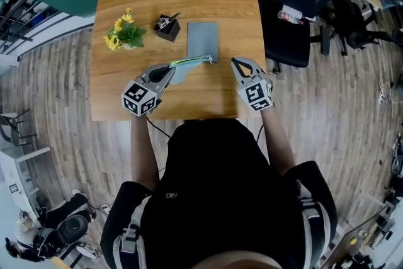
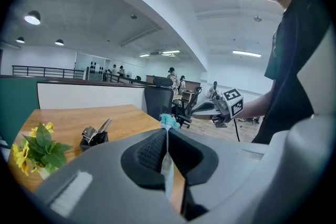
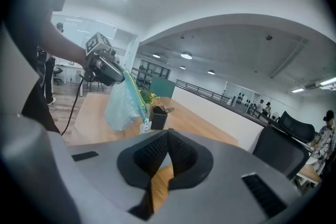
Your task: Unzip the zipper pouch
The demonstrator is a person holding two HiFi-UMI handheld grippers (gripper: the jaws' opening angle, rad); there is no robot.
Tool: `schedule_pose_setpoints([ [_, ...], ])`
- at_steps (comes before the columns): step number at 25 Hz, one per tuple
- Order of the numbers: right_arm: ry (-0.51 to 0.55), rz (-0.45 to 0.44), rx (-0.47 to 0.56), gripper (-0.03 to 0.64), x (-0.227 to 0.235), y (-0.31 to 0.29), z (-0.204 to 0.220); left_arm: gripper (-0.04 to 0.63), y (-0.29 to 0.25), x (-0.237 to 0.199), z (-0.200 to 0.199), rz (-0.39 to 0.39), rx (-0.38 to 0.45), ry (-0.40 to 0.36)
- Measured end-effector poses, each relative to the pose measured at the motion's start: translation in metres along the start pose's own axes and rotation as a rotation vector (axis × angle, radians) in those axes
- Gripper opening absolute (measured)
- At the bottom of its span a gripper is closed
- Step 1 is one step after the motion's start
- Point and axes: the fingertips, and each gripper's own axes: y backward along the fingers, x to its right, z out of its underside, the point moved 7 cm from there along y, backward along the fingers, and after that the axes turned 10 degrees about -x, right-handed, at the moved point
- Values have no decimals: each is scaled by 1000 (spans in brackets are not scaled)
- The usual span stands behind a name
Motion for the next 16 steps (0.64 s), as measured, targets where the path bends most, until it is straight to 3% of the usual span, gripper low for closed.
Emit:
schedule_pose_setpoints([
  [16, -28, 11, -16, 2, -14, -13, -10, 6, 15, -22, 6, 12, 13, -9],
])
